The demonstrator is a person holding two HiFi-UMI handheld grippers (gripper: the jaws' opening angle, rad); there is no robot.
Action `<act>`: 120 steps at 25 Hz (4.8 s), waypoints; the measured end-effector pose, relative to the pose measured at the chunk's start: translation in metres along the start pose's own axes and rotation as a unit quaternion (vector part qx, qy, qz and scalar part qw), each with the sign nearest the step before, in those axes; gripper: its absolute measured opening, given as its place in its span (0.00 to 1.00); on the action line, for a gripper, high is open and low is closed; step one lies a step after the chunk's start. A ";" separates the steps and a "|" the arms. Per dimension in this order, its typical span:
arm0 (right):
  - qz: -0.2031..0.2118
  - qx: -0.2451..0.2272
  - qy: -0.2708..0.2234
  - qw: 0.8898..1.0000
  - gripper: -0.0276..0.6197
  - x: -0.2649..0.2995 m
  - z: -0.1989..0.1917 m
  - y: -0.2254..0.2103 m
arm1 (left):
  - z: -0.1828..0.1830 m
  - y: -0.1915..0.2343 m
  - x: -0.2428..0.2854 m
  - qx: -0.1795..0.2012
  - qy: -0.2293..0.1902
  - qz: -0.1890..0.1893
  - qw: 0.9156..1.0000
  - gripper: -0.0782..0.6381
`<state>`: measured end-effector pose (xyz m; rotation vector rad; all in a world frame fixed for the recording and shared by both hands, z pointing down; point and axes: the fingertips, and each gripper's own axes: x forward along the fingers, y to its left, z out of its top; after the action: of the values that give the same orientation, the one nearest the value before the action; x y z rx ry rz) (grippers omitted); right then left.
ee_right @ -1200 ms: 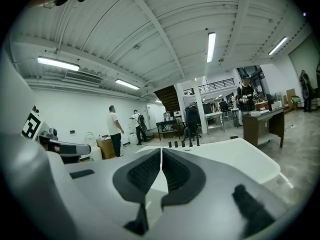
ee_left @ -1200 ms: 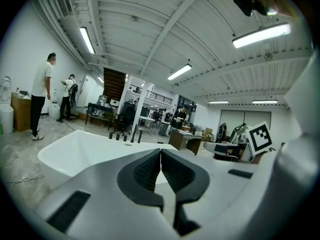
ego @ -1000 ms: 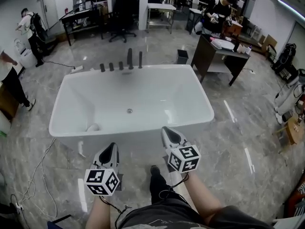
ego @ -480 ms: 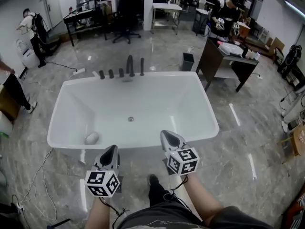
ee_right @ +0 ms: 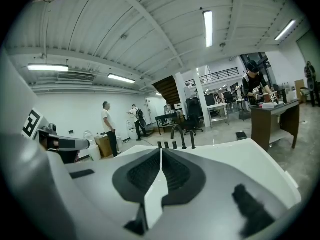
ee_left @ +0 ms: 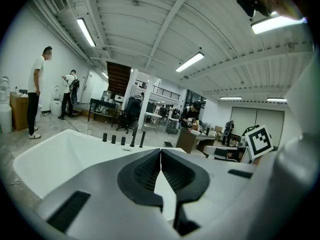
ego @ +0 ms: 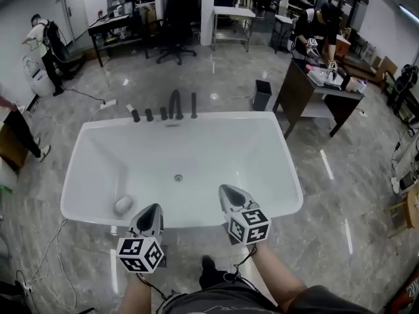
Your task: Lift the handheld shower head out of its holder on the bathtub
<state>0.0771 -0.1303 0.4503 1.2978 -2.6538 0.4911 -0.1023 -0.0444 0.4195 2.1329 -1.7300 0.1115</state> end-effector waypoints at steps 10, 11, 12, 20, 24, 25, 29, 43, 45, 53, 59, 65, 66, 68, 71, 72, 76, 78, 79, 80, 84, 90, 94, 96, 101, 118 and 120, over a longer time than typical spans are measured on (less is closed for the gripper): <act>0.013 -0.001 0.013 1.000 0.09 0.056 0.010 -0.033 | 0.025 0.012 0.057 -0.001 -0.004 0.012 1.000 0.13; 0.012 0.001 0.014 1.000 0.09 0.060 0.010 -0.033 | 0.027 0.014 0.059 -0.001 -0.004 0.012 1.000 0.13; 0.011 0.003 0.016 1.000 0.09 0.063 0.010 -0.034 | 0.029 0.016 0.061 -0.001 -0.004 0.011 1.000 0.13; -0.004 0.007 0.021 1.000 0.09 0.099 0.015 -0.039 | 0.046 0.040 0.093 0.003 -0.001 0.000 1.000 0.13; -0.022 0.006 0.024 0.999 0.09 0.131 0.022 -0.045 | 0.056 0.061 0.121 0.004 0.002 -0.017 1.000 0.13; -0.029 0.006 0.023 0.999 0.09 0.140 0.025 -0.046 | 0.058 0.068 0.129 0.005 0.004 -0.022 1.000 0.13; -0.060 0.011 0.015 0.998 0.09 0.180 0.032 -0.054 | 0.066 0.096 0.163 0.014 0.009 -0.045 0.999 0.13; -0.150 0.029 0.015 0.988 0.09 0.304 0.057 -0.103 | 0.097 0.190 0.279 0.006 0.024 -0.108 0.994 0.13; -0.150 0.027 0.021 0.988 0.09 0.317 0.054 -0.107 | 0.099 0.198 0.292 0.008 0.027 -0.111 0.993 0.13; -0.143 0.023 0.043 0.988 0.09 0.368 0.034 -0.142 | 0.098 0.208 0.334 0.002 0.025 -0.098 0.995 0.13; -0.126 0.039 0.042 0.990 0.09 0.406 0.028 -0.182 | 0.090 0.202 0.376 -0.005 0.027 -0.069 0.997 0.13; -0.098 0.019 0.048 0.994 0.09 0.444 0.023 -0.211 | 0.079 0.193 0.416 -0.010 0.029 -0.046 0.998 0.13; -0.095 0.014 0.051 0.994 0.09 0.451 0.021 -0.216 | 0.077 0.193 0.422 -0.012 0.029 -0.041 0.999 0.13; -0.094 0.003 0.056 0.994 0.09 0.467 0.016 -0.229 | 0.072 0.197 0.433 -0.013 0.028 -0.028 0.999 0.13; -0.091 -0.003 0.058 0.994 0.13 0.492 0.009 -0.247 | 0.064 0.204 0.446 -0.007 0.026 -0.009 1.000 0.13; -0.088 0.001 0.056 0.995 0.20 0.500 0.008 -0.252 | 0.061 0.206 0.450 -0.004 0.024 -0.004 1.000 0.13; -0.081 0.011 0.051 0.995 0.25 0.528 -0.002 -0.267 | 0.051 0.211 0.463 0.004 0.020 0.006 1.000 0.13; -0.076 0.010 0.052 0.996 0.27 0.540 -0.007 -0.270 | 0.047 0.212 0.468 0.006 0.022 0.007 1.000 0.13; -0.073 0.010 0.053 0.996 0.28 0.546 -0.009 -0.270 | 0.045 0.213 0.470 0.005 0.023 0.007 1.000 0.13; -0.071 0.009 0.054 0.996 0.30 0.553 -0.011 -0.270 | 0.043 0.214 0.472 0.003 0.023 0.007 1.000 0.13; -0.075 -0.007 0.055 0.996 0.30 0.580 -0.020 -0.275 | 0.036 0.220 0.481 -0.005 0.022 0.011 1.000 0.13; -0.099 -0.025 0.044 0.994 0.30 0.610 -0.030 -0.294 | 0.023 0.228 0.487 -0.014 0.020 0.019 1.000 0.13; -0.103 -0.018 0.048 0.993 0.30 0.630 -0.040 -0.303 | 0.019 0.237 0.490 -0.012 0.017 0.027 0.999 0.13; -0.108 -0.023 0.051 0.993 0.30 0.637 -0.045 -0.313 | 0.015 0.238 0.495 -0.015 0.016 0.025 0.999 0.13; -0.102 -0.055 0.048 0.992 0.30 0.656 -0.049 -0.315 | 0.006 0.239 0.500 -0.013 0.017 0.023 1.000 0.13; -0.098 -0.083 0.095 0.987 0.26 0.679 -0.064 -0.310 | -0.010 0.248 0.487 -0.028 0.015 0.032 0.999 0.13; -0.097 -0.080 0.081 0.989 0.26 0.673 -0.056 -0.309 | -0.008 0.246 0.486 -0.026 0.016 0.031 0.999 0.13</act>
<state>-0.0945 -0.7855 0.7551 1.3845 -2.3509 0.3325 -0.2217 -0.5302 0.6340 2.0307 -1.7608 0.1158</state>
